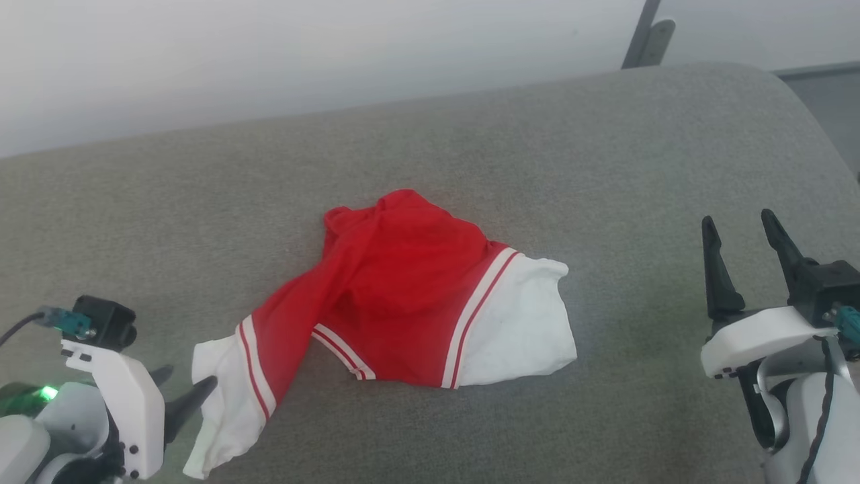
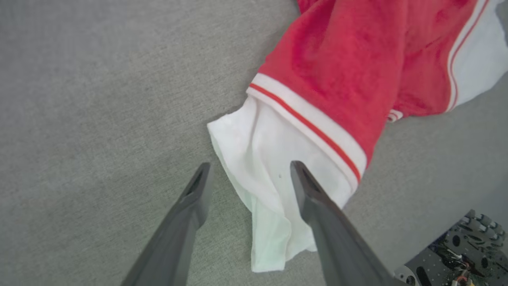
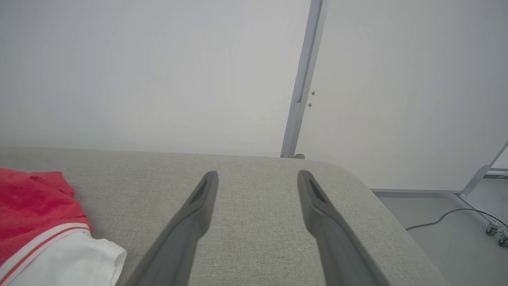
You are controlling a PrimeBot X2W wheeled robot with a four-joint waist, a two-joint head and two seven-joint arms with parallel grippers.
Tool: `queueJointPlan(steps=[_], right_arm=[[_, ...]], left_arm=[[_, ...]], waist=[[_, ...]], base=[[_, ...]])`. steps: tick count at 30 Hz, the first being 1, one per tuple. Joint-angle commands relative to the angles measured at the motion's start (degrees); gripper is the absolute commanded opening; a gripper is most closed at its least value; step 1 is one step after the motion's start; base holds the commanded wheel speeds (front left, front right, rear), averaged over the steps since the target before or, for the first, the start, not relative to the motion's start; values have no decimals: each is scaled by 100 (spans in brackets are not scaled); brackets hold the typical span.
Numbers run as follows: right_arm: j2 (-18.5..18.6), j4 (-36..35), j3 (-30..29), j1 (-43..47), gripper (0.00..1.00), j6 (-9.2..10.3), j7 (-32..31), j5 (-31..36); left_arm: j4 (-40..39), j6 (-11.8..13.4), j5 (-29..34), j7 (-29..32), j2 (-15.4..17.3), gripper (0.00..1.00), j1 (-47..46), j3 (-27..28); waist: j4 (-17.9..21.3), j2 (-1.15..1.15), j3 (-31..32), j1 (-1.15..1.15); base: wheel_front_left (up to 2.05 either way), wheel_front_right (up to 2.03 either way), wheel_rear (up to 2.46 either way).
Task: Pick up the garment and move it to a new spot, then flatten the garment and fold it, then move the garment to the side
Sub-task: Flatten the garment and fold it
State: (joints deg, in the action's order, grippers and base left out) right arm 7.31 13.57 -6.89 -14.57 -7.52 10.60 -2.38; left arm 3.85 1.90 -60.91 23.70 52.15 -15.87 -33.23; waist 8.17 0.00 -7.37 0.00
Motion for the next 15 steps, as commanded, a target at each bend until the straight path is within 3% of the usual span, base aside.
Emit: queueJointPlan(steps=[1,9,10,11,12,15], right_arm=[[12,-8,19,-80,100,6,8,-27],[39,8,-9,-139,100,6,20,-3],[38,8,-12,-153,100,6,25,3],[36,11,-20,-164,100,6,28,9],[34,14,-29,-176,100,6,30,16],[22,27,-46,-193,100,6,42,46]], left_arm=[[88,38,-46,86,-38,100,-91,-27],[785,120,-352,385,-409,100,-262,-62],[873,100,-391,416,-467,96,-287,-74],[957,80,-383,439,-498,36,-327,-99],[1039,34,-349,427,-525,0,-363,-118],[1284,-41,-302,434,-566,0,-425,-166]], waist=[[54,0,-64,0],[176,0,-279,0],[181,0,-300,0],[182,0,-315,0],[183,0,-331,0],[178,0,-361,0]], base=[[0,0,0],[0,0,0],[0,0,0],[0,0,0],[0,0,0],[0,0,0]])
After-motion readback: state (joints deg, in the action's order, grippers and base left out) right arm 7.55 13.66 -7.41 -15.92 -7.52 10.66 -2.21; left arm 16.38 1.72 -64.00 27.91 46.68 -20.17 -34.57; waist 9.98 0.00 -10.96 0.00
